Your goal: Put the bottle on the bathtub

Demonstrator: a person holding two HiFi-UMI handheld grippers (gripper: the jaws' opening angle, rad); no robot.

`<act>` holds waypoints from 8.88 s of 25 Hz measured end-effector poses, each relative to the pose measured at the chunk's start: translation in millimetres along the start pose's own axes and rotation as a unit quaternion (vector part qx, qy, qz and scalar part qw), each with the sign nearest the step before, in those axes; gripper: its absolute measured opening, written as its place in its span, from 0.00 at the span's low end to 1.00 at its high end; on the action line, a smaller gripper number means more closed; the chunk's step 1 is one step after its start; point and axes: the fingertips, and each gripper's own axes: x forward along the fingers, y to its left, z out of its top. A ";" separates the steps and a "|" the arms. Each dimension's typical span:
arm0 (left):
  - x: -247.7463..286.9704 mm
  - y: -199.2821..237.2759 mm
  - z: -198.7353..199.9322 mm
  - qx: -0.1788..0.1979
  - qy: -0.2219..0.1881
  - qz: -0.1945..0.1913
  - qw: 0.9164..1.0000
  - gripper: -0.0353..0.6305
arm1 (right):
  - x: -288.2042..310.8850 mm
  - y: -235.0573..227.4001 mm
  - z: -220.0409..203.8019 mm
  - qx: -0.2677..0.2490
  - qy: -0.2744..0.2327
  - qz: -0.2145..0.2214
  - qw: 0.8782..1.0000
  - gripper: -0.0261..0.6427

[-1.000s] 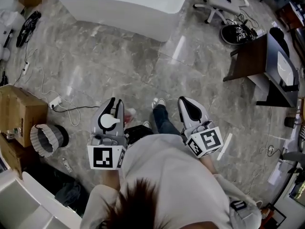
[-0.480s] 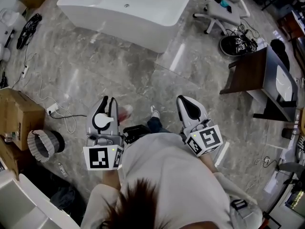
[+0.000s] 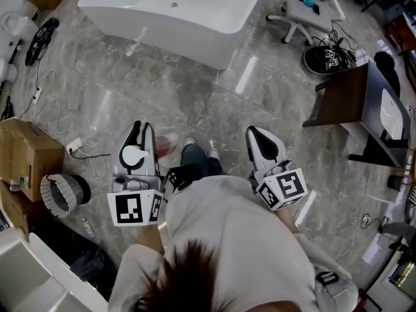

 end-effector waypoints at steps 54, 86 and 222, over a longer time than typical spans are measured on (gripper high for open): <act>281.3 149.9 -25.1 -0.017 0.049 -0.079 0.996 0.23 | 300.8 -70.9 60.3 0.025 0.037 -0.064 0.997 0.03; 451.5 132.0 0.8 -0.013 0.039 -0.002 0.999 0.23 | 407.3 -225.6 114.6 0.024 0.045 -0.005 0.999 0.03; 650.0 29.7 -830.9 0.003 0.309 -0.190 0.932 0.23 | 532.1 -314.5 -283.3 0.087 0.173 -0.109 0.975 0.03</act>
